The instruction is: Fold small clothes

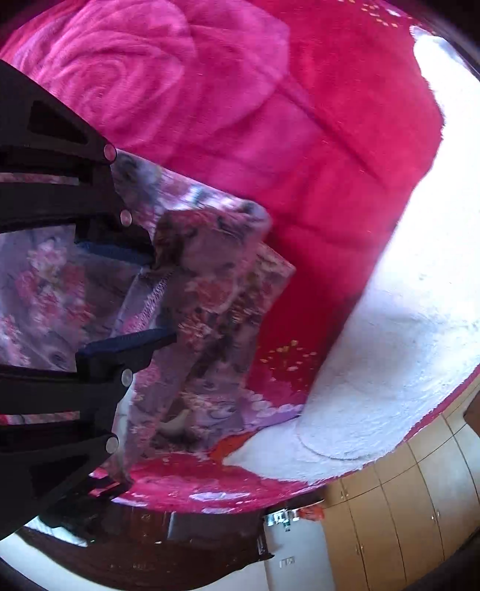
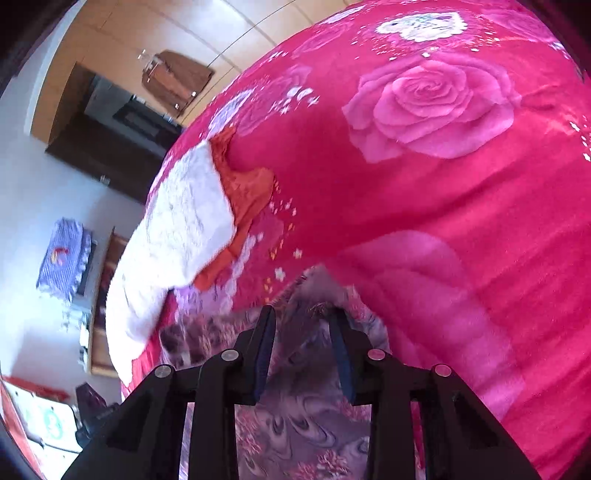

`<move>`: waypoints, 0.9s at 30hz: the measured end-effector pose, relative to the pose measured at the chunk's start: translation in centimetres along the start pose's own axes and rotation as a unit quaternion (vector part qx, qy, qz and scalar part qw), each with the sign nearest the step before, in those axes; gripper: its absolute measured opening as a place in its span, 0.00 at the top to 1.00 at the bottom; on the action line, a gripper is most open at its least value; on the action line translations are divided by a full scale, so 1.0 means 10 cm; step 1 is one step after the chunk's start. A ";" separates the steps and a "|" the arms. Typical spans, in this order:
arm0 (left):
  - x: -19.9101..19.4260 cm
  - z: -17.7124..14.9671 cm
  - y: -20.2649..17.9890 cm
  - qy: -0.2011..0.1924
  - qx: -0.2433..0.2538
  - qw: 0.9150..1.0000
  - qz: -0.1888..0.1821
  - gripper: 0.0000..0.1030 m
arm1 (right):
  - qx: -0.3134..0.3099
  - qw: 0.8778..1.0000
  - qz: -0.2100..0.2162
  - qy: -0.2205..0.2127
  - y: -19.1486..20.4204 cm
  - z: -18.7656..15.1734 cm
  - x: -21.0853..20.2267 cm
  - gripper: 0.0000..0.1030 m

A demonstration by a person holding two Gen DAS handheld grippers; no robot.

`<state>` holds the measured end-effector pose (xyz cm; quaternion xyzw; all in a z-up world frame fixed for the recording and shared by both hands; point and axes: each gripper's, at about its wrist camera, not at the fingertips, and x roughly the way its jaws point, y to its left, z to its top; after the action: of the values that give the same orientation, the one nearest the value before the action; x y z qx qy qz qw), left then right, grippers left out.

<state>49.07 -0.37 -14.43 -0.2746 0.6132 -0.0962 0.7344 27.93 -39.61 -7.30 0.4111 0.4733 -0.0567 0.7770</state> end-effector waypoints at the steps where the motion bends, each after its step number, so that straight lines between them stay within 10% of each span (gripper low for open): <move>1: -0.01 0.10 -0.06 -0.017 -0.012 1.000 -0.002 0.81 | 0.012 1.000 0.000 -0.012 -0.02 0.05 -0.04 0.67; 7: -0.46 0.43 -0.01 -0.101 -0.064 0.993 -0.017 0.72 | -0.008 0.999 -0.042 -0.029 -0.15 0.20 -0.25 0.53; 14: -0.29 0.10 0.36 -0.023 -0.032 0.999 -0.001 0.57 | -0.009 0.999 -0.038 0.023 -0.21 0.00 0.03 0.45; 15: -0.19 0.05 0.38 -0.012 -0.033 0.999 0.006 0.57 | -0.014 0.998 -0.049 0.020 -0.17 -0.04 0.08 0.49; 17: -0.06 -0.02 0.42 -0.008 -0.026 0.999 0.026 0.58 | -0.045 0.997 -0.055 0.018 -0.05 -0.08 0.12 0.99; 27: -0.28 -0.10 0.46 -0.032 -0.015 0.998 0.048 0.66 | -0.034 0.992 -0.121 0.014 -0.20 -0.11 -0.02 0.89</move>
<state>46.56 4.55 -14.54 -0.2586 0.6034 -0.0434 0.7530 26.11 -40.21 -8.49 0.3248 0.5317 -0.1284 0.7716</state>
